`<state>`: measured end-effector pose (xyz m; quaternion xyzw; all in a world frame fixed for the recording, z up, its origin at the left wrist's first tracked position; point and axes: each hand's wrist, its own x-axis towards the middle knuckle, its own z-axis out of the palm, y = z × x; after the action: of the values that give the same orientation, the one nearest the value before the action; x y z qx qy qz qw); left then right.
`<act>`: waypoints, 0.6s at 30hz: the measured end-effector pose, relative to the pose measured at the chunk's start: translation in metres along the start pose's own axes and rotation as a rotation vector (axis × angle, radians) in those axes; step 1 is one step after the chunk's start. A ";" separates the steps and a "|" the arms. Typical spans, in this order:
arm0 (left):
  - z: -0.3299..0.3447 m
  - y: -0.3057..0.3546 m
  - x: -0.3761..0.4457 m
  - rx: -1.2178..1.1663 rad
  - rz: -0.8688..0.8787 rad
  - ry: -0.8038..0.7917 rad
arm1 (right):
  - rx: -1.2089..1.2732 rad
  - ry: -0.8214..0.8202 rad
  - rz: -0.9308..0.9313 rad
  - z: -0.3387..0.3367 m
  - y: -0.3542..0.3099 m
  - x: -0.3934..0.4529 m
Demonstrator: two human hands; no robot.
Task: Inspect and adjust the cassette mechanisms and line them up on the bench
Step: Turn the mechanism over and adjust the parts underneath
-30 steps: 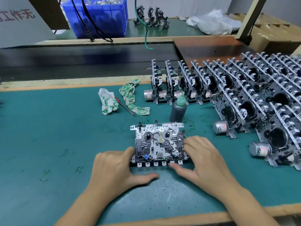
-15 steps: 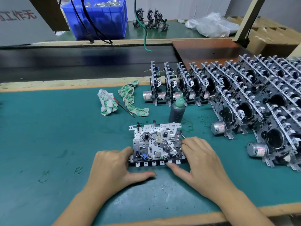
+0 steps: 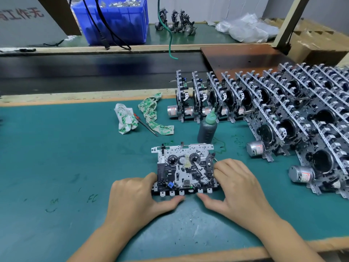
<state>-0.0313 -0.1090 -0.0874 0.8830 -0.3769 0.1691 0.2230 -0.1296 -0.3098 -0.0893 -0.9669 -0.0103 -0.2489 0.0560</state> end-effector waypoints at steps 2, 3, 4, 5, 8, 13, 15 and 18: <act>0.001 0.000 0.000 0.003 -0.020 -0.004 | -0.010 0.004 0.009 0.001 -0.001 0.000; 0.001 0.000 0.001 0.012 -0.042 -0.008 | -0.007 0.001 0.013 0.001 -0.001 0.001; 0.002 0.000 0.001 0.023 -0.065 -0.012 | -0.003 -0.005 0.017 0.001 -0.001 0.002; 0.002 0.000 0.002 0.029 -0.085 -0.015 | 0.001 -0.012 0.022 0.001 -0.001 0.002; 0.003 0.002 0.004 0.018 -0.115 -0.017 | 0.036 -0.038 0.027 -0.001 0.000 0.003; 0.000 -0.005 0.006 -0.043 -0.031 -0.049 | 0.008 -0.026 0.021 0.001 -0.003 0.002; -0.001 -0.008 0.006 -0.063 0.010 -0.080 | -0.011 -0.017 0.031 0.002 -0.002 0.001; -0.001 -0.008 0.004 -0.064 0.050 -0.101 | 0.008 -0.023 0.032 0.002 0.002 0.000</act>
<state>-0.0230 -0.1057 -0.0865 0.8731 -0.4148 0.1180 0.2274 -0.1284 -0.3114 -0.0908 -0.9695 0.0033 -0.2366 0.0638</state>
